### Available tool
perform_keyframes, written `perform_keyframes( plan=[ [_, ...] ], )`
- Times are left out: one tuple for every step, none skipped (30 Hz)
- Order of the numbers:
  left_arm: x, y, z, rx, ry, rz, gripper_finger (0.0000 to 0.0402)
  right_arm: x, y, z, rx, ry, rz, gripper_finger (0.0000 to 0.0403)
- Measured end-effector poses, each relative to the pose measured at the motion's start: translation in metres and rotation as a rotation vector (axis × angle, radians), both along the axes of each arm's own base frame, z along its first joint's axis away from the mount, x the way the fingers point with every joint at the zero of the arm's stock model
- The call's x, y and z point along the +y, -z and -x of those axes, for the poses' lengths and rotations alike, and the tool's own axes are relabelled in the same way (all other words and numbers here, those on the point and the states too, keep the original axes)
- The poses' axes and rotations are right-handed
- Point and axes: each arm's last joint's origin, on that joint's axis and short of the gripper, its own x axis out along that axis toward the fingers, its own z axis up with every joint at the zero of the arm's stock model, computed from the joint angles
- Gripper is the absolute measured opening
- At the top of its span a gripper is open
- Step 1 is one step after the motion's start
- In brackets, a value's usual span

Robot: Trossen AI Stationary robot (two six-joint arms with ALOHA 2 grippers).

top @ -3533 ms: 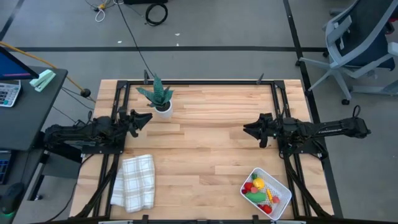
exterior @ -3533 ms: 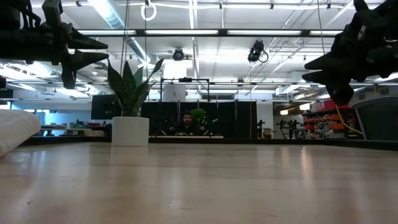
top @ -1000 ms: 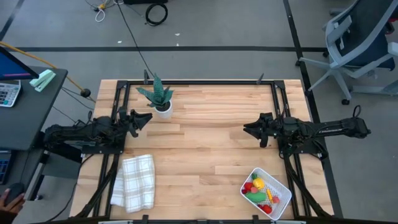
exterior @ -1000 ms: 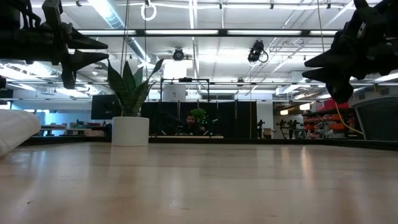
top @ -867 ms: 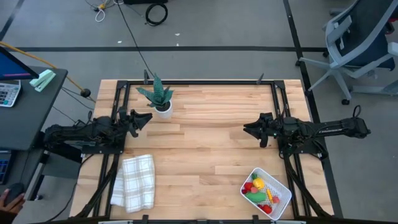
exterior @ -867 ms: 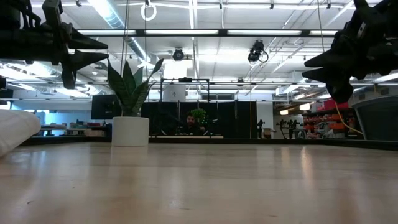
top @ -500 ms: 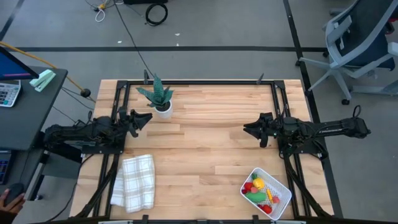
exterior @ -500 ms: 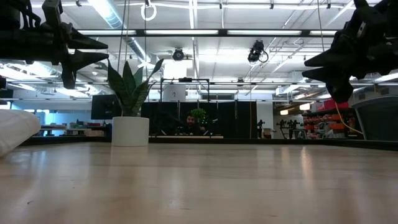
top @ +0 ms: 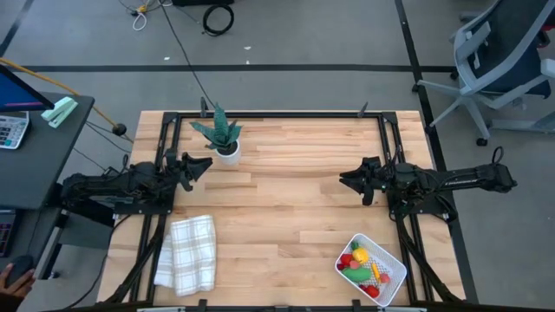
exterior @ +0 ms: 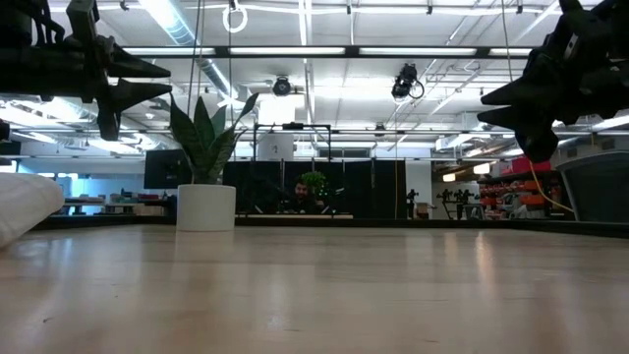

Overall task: Pick and placing Produce into tupperware
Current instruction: Return to Home Position

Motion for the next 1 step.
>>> perform_keyframes(
  plan=[
    [0.0000, 0.0000, 0.0000, 0.000, 0.000, 0.000, 0.0107, 0.0000, 0.0000, 0.0000, 0.000, 0.000, 0.000, 0.0132]
  ],
)
